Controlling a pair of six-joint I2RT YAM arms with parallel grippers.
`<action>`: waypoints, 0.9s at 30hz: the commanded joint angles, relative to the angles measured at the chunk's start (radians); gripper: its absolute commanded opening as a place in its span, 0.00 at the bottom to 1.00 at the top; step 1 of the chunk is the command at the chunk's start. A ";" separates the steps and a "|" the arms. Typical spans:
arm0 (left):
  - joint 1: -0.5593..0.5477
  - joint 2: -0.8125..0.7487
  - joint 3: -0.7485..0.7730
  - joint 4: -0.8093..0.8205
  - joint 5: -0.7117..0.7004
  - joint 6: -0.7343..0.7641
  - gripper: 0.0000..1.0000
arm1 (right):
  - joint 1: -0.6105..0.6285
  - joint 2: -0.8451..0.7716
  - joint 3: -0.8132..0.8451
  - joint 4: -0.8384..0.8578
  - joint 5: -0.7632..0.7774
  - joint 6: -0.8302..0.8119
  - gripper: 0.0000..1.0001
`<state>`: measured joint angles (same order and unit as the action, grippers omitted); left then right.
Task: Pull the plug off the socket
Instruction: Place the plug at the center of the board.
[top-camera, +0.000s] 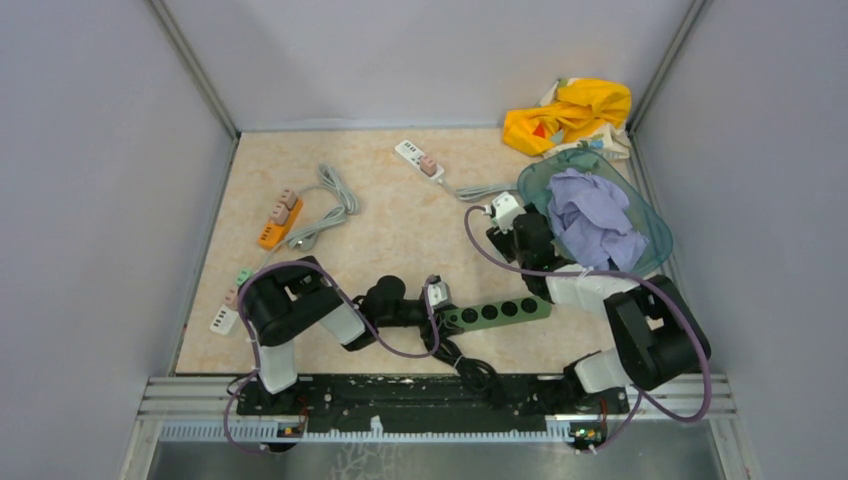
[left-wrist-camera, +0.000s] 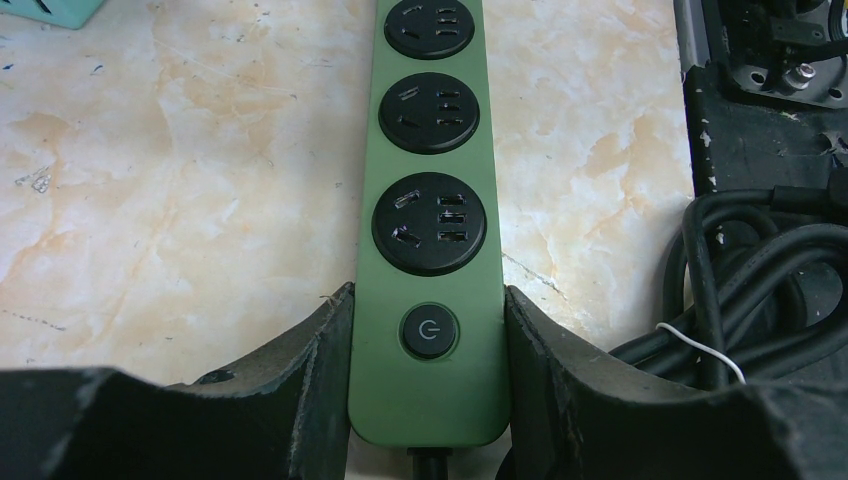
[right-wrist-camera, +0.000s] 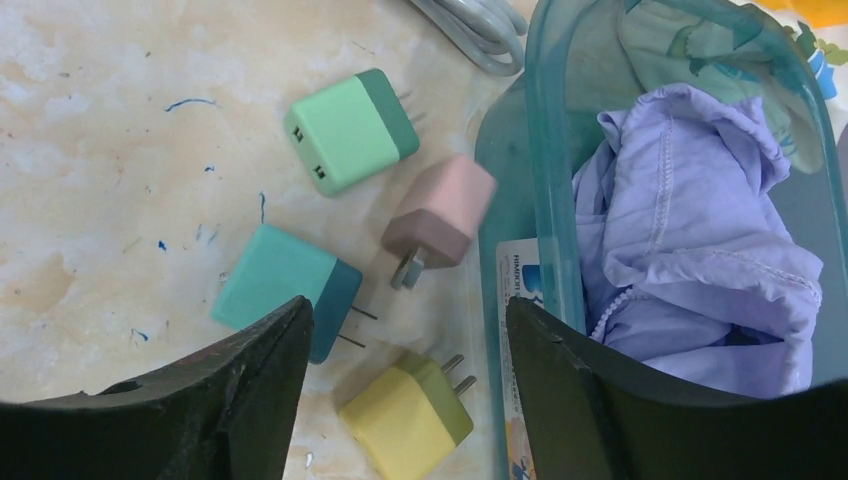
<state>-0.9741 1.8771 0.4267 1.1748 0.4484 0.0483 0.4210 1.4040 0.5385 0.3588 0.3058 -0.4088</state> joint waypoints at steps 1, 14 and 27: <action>0.006 -0.009 -0.029 -0.063 -0.004 -0.025 0.00 | -0.010 -0.022 0.045 0.039 -0.003 0.003 0.73; 0.005 -0.017 -0.022 -0.070 -0.007 -0.018 0.00 | -0.010 -0.198 0.157 -0.532 -0.746 -0.253 0.74; 0.007 -0.041 -0.024 -0.065 -0.007 -0.003 0.00 | -0.008 -0.244 0.187 -0.976 -1.285 -0.731 0.82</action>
<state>-0.9726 1.8565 0.4191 1.1515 0.4438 0.0460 0.4168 1.1950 0.7025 -0.4923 -0.7959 -0.9611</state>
